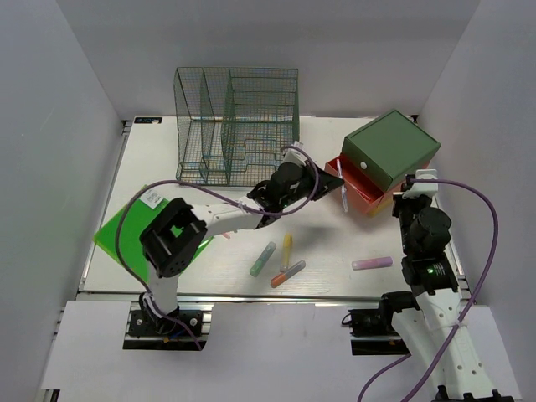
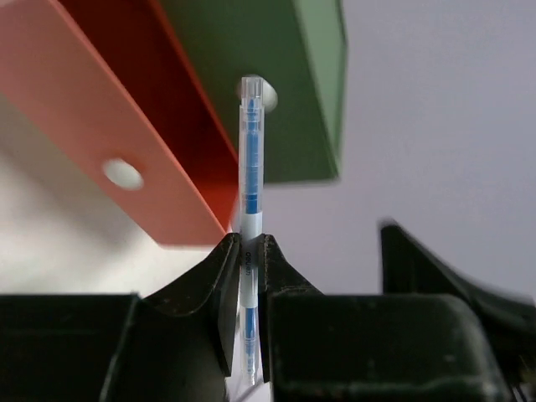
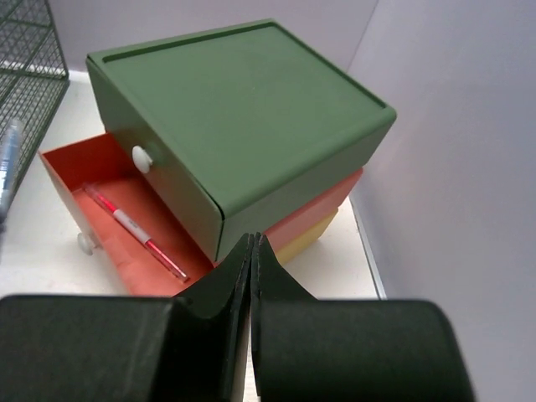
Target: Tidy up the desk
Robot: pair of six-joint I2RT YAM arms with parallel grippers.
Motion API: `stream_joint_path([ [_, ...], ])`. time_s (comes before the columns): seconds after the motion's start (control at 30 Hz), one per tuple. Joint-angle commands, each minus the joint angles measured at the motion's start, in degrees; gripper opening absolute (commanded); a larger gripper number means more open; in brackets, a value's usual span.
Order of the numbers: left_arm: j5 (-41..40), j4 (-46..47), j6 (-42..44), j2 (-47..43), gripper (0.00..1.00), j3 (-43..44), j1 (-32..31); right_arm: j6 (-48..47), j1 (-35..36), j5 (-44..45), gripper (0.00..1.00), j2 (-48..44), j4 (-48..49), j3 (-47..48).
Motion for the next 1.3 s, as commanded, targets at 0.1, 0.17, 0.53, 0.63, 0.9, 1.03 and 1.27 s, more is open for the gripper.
stream_joint_path([
  [0.1,-11.8,3.7,-7.6,6.5,0.0,9.8,-0.5,0.5,-0.1,3.6,0.0,-0.9,4.8,-0.8],
  [0.17,-12.1,3.5,-8.1,8.6,0.0,12.7,-0.5,0.4,-0.2,3.6,0.0,-1.1,5.0,-1.0],
  [0.53,-17.4,-6.3,-11.5,14.2,0.0,21.0,-2.1,0.1,-0.1,3.7,0.0,-1.6,5.3,-1.3],
  [0.63,-18.6,-8.3,-11.5,14.5,0.01,22.0,-2.6,0.1,0.0,3.6,0.0,-1.7,5.4,-1.2],
  [0.9,-18.0,-10.4,-11.6,16.3,0.39,24.8,-3.7,0.0,-0.2,3.3,0.0,-1.9,5.4,-1.4],
  [1.03,-17.8,-11.1,-11.4,16.2,0.43,25.2,-3.7,-0.2,-0.2,2.6,0.0,-1.9,5.2,-1.4],
  [1.27,-16.4,-8.1,-8.7,10.5,0.24,20.0,-3.7,-0.4,-0.3,0.9,0.0,-1.8,4.3,-1.3],
])
